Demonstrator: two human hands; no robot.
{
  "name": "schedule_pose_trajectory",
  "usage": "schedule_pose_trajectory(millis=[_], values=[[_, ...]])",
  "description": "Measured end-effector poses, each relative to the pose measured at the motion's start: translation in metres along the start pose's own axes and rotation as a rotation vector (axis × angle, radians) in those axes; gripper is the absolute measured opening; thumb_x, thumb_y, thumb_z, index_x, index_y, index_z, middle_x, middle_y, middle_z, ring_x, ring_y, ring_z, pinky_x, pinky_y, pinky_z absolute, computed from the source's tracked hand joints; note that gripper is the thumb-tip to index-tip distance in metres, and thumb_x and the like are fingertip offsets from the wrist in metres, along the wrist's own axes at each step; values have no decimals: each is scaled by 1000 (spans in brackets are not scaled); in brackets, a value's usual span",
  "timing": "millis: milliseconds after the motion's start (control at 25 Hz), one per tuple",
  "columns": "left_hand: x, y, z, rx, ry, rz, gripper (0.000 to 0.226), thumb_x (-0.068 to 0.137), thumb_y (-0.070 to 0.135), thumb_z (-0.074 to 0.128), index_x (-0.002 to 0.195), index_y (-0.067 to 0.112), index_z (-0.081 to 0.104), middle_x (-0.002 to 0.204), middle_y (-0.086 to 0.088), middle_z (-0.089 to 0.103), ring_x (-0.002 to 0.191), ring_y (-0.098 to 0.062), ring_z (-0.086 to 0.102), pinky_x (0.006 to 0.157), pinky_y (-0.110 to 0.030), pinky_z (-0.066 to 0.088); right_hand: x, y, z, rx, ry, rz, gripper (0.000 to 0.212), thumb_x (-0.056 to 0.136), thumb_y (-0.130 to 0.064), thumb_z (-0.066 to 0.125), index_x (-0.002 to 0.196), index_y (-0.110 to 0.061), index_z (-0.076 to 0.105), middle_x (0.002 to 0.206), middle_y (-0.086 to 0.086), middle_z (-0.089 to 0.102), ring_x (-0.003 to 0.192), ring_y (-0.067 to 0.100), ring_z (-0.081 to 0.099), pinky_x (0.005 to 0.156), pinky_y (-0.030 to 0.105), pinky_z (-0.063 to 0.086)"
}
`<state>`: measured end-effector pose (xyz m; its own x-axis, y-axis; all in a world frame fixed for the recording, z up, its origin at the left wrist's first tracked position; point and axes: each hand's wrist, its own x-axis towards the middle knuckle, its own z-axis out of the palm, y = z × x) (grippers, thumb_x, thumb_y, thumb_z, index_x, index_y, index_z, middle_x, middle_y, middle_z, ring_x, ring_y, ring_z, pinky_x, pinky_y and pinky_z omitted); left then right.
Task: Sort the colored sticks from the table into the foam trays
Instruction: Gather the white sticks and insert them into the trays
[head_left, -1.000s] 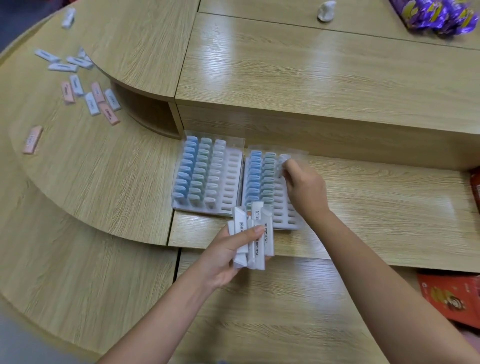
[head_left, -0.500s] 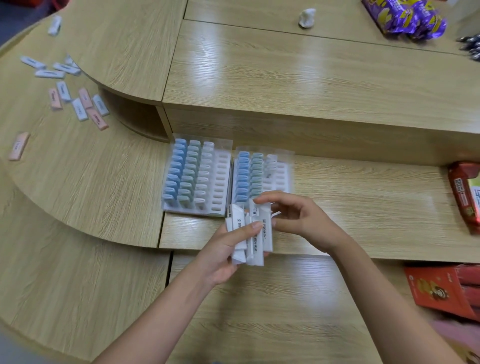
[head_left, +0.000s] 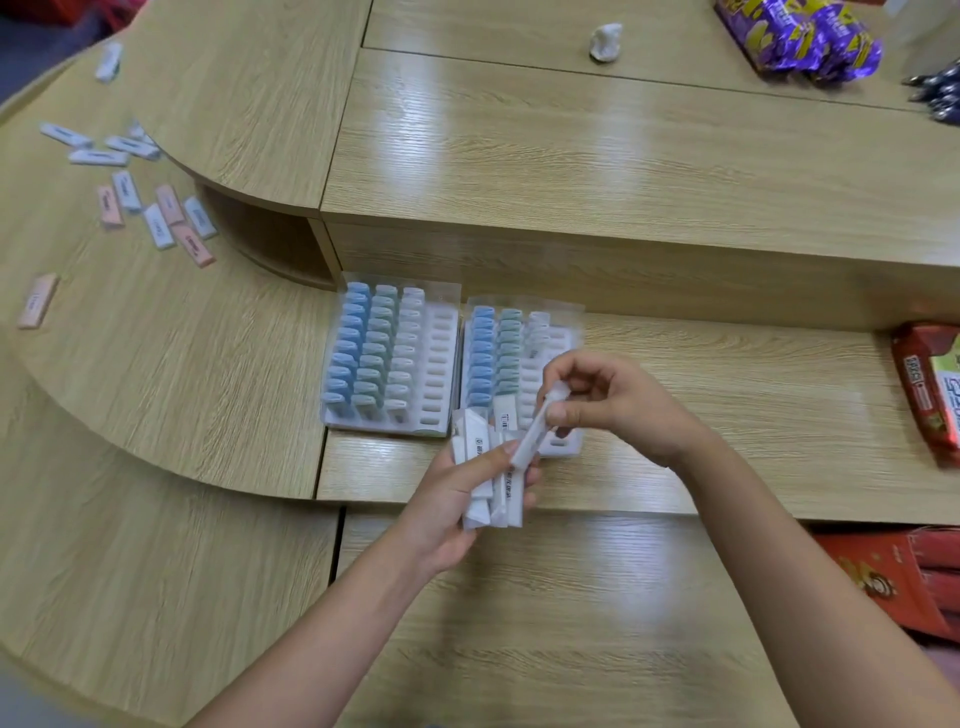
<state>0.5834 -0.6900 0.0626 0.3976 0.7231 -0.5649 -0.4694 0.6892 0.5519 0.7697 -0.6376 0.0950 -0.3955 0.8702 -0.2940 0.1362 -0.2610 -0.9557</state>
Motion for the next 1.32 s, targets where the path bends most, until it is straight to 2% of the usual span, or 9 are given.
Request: schedule_pose_trajectory(millis=[120, 280, 400, 520, 640, 840, 1120, 1240, 1320], values=[[0, -1, -5, 16, 33, -11, 29, 73, 10, 67, 101, 4, 62, 83, -13, 69, 72, -18, 67, 62, -32, 59, 12, -12, -14, -99, 266, -76, 16, 74, -1, 71, 86, -9, 63, 70, 3, 66, 64, 15, 63, 60, 26, 54], [-5, -5, -8, 32, 53, -23, 29, 77, 10, 67, 104, 4, 61, 86, -14, 68, 75, -19, 67, 65, -34, 59, 39, 3, -23, -566, 509, -127, 7, 85, -7, 66, 89, -13, 68, 74, 0, 65, 64, 12, 62, 68, 30, 55], [-8, -7, -10, 37, 50, -32, 32, 78, 9, 67, 108, 4, 58, 89, -15, 68, 77, -20, 67, 68, -36, 59, 55, 27, -17, -859, 516, -257, 4, 86, -6, 64, 88, -7, 67, 72, 1, 65, 67, 18, 61, 65, 34, 52], [-9, -7, -12, 49, 54, -36, 32, 79, 8, 67, 110, 5, 58, 90, -15, 69, 80, -21, 67, 68, -36, 58, 64, 49, -11, -985, 580, -388, 2, 84, -3, 64, 85, -4, 66, 77, 7, 64, 69, 19, 58, 60, 25, 41], [-10, -7, -14, 49, 50, -28, 27, 82, 6, 65, 107, 5, 58, 89, -15, 68, 80, -21, 67, 68, -35, 58, 63, 61, -4, -1003, 645, -447, 4, 85, -5, 63, 86, -3, 67, 79, 8, 60, 65, 16, 52, 57, 22, 36], [-10, -5, -14, 46, 40, -23, 26, 79, 7, 67, 105, 6, 59, 89, -15, 68, 79, -21, 67, 68, -35, 58, 60, 60, -4, -1020, 575, -480, 21, 90, -16, 50, 86, -3, 67, 79, 6, 61, 62, 23, 56, 49, 25, 42], [-9, -4, -14, 32, 36, -27, 32, 76, 10, 69, 107, 6, 59, 89, -14, 69, 81, -22, 67, 70, -37, 58, 54, 57, -10, -1100, 476, -483, 12, 86, -7, 58, 88, -3, 69, 79, 8, 64, 63, 27, 59, 46, 33, 49], [-11, -5, -15, 34, 40, -31, 31, 78, 9, 69, 107, 6, 59, 89, -15, 69, 81, -22, 67, 70, -37, 58, 57, 56, -7, -1113, 508, -482, 12, 84, -5, 61, 95, -2, 65, 74, 9, 63, 60, 25, 57, 48, 29, 46], [-12, -5, -14, 42, 41, -29, 30, 80, 8, 67, 108, 5, 58, 89, -15, 69, 81, -22, 67, 70, -36, 59, 58, 58, -6, -1100, 540, -462, 7, 84, -2, 63, 90, -2, 62, 71, 8, 60, 58, 25, 55, 48, 28, 42]])
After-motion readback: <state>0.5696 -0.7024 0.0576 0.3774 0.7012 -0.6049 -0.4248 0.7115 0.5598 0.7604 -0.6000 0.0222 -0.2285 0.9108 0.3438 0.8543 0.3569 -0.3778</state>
